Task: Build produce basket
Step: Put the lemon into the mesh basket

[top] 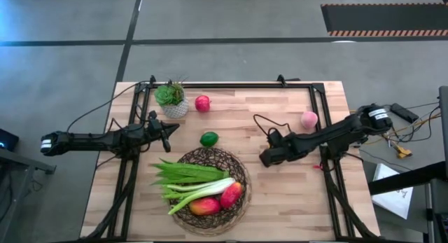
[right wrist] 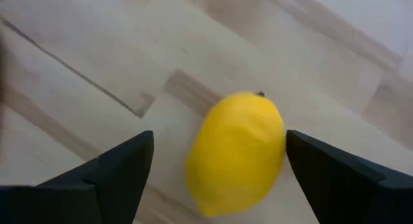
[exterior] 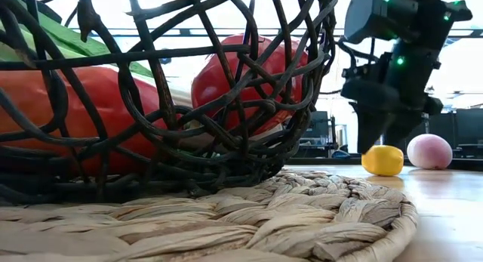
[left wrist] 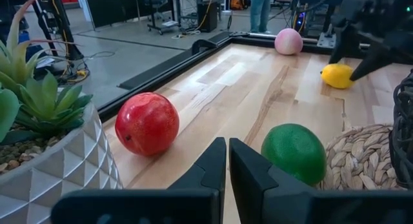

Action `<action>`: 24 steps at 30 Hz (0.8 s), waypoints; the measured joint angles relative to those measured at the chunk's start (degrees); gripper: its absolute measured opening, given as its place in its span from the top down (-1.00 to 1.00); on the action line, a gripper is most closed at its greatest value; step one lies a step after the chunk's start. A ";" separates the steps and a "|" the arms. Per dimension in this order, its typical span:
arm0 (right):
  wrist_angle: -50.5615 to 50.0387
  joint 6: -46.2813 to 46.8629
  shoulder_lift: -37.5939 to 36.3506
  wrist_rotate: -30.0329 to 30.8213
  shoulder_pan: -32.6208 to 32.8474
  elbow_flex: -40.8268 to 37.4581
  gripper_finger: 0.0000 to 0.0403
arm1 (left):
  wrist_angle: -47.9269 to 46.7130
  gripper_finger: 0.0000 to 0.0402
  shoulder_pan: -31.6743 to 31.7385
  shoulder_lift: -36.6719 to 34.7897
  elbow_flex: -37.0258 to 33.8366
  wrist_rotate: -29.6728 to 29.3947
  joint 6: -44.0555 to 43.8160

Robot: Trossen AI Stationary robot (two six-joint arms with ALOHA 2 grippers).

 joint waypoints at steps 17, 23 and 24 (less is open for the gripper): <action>0.41 -3.18 4.52 1.07 1.33 0.06 0.07 | 0.00 0.98 0.01 0.10 0.00 -0.01 0.00; 0.80 -5.81 3.03 3.88 5.60 4.40 0.05 | 0.00 0.98 0.01 0.10 0.00 -0.01 0.01; 1.40 -6.95 3.03 4.66 6.60 5.76 0.04 | 0.00 0.98 -0.02 0.10 0.00 0.01 0.00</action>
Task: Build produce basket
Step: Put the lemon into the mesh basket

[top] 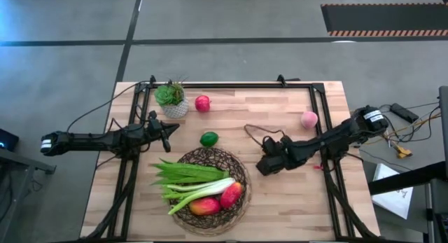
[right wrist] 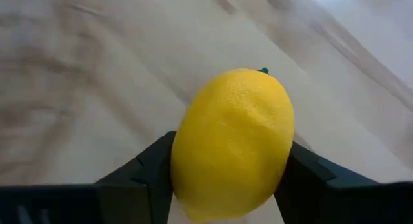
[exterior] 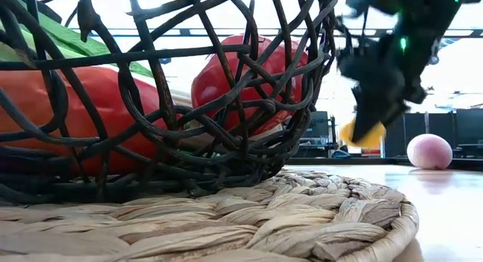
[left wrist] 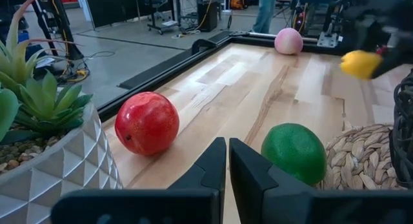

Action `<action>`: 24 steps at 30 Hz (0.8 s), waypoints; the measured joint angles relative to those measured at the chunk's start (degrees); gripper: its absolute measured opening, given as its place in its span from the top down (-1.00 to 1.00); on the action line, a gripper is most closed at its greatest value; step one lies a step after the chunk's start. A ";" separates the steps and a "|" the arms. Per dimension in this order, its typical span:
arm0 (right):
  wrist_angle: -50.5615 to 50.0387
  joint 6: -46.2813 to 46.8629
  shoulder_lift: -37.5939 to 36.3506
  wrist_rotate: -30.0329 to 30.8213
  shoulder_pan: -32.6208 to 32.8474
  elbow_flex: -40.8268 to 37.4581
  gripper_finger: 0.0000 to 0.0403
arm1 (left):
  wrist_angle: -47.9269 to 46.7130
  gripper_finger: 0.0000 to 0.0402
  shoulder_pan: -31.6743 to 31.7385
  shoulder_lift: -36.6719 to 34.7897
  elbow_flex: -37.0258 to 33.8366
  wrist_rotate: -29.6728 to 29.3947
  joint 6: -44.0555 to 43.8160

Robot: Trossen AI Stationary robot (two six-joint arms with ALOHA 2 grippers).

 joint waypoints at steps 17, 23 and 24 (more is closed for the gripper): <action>33.92 -38.49 10.23 7.87 7.85 20.19 0.05 | 0.00 0.98 0.01 -0.09 0.00 -0.02 0.01; 35.38 -40.22 20.26 7.90 5.71 24.18 0.02 | 0.00 0.98 0.02 -0.09 0.00 -0.01 0.02; 34.59 -39.92 21.35 7.89 5.45 25.04 0.01 | 0.00 0.98 0.02 -0.09 0.00 0.00 0.02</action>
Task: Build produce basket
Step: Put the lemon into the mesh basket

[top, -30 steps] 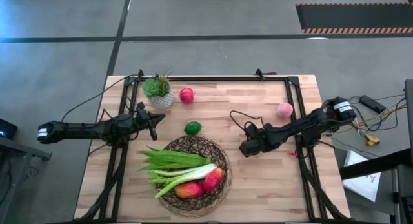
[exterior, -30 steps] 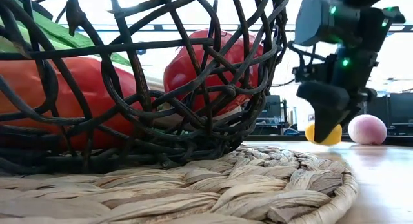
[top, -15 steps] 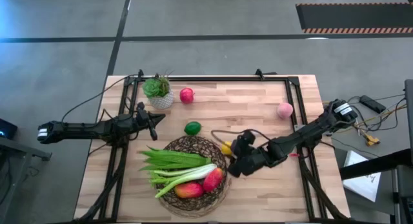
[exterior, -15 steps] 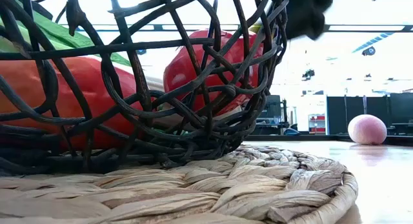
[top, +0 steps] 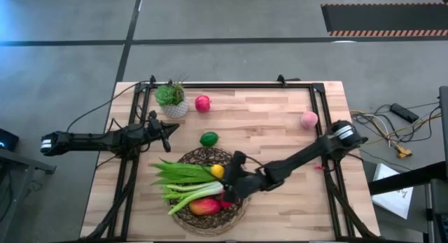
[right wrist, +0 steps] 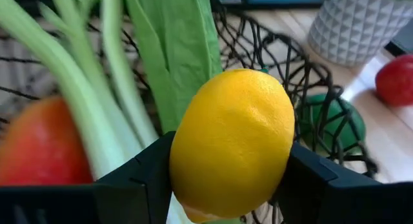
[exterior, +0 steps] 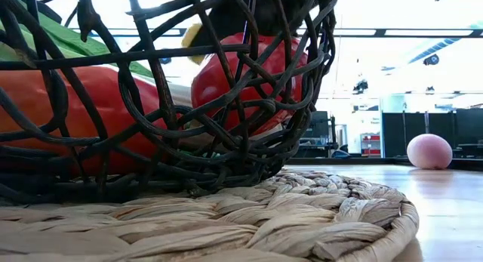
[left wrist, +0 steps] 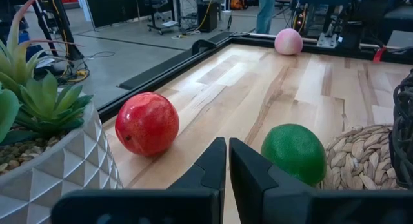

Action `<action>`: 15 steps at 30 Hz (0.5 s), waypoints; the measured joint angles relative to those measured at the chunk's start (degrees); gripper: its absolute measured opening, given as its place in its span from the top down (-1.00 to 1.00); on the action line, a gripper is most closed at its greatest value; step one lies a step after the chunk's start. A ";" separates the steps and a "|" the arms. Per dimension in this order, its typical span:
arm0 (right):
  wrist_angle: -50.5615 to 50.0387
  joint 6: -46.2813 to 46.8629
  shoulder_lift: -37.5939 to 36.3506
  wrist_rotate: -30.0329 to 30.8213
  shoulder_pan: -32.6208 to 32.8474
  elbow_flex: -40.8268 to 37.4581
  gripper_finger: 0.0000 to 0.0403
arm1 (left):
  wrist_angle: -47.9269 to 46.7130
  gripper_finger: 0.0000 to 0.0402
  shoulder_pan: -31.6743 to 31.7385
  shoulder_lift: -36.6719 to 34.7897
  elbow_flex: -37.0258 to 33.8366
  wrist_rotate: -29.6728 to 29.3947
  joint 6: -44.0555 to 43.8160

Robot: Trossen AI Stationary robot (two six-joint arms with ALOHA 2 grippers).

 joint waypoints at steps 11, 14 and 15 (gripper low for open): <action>-13.90 1.76 3.52 -0.40 -0.90 6.06 -0.02 | 0.02 0.98 0.00 0.01 0.00 0.00 0.00; -17.23 2.20 3.35 -0.45 -0.93 6.90 -0.13 | 0.00 0.98 -0.02 0.10 0.00 -0.02 0.00; -17.72 2.23 3.32 -0.44 -0.93 7.01 -0.18 | 0.00 0.98 -0.02 0.07 0.00 -0.02 0.00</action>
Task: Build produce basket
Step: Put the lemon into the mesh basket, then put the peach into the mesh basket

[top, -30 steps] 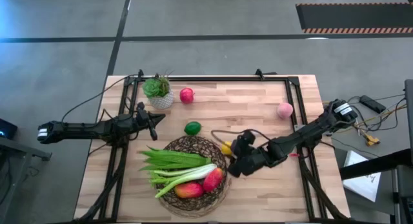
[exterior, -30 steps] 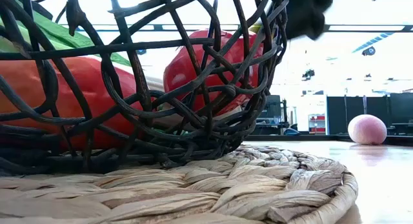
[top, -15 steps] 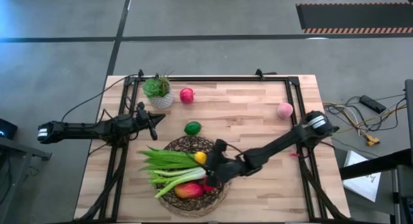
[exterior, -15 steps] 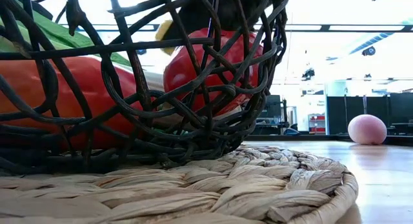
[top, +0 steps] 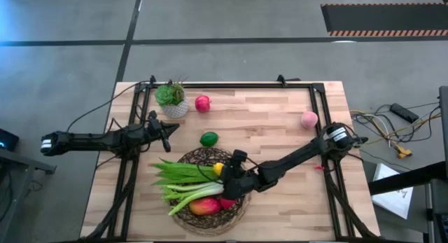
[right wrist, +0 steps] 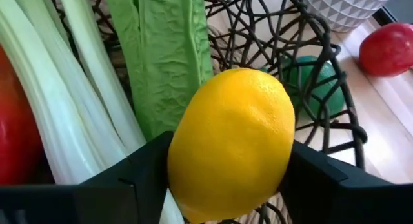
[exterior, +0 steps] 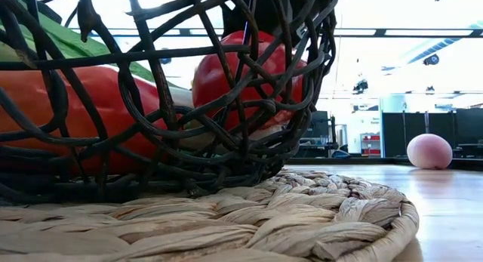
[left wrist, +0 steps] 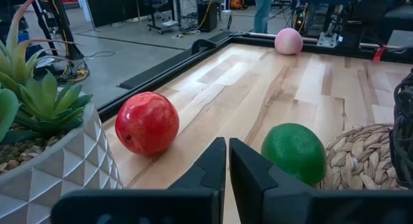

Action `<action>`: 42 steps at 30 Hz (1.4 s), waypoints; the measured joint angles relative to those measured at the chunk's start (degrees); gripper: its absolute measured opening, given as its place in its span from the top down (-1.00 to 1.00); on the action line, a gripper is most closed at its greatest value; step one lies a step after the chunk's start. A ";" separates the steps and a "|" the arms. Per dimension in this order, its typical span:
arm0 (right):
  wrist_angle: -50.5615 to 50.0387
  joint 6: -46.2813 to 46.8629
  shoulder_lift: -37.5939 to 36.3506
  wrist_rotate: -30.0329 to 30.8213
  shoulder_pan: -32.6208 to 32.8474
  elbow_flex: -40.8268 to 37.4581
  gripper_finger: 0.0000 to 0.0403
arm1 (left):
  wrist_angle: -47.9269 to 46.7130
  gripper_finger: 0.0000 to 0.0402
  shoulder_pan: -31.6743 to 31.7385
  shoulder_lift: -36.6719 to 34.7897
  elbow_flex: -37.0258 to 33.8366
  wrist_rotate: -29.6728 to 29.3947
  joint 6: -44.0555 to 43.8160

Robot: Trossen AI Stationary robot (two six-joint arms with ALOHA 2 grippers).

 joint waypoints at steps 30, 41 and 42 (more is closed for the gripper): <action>-47.16 17.77 -18.95 9.02 3.36 1.44 -0.62 | 0.00 0.98 0.00 -0.03 0.00 0.00 0.00; -69.24 49.79 -20.50 3.69 -9.77 -14.02 -0.62 | 0.00 0.98 0.00 -0.04 0.00 0.01 0.00; -69.15 49.13 -20.87 2.78 -12.01 -15.92 -0.62 | 0.00 0.98 0.02 -0.08 0.00 0.00 0.00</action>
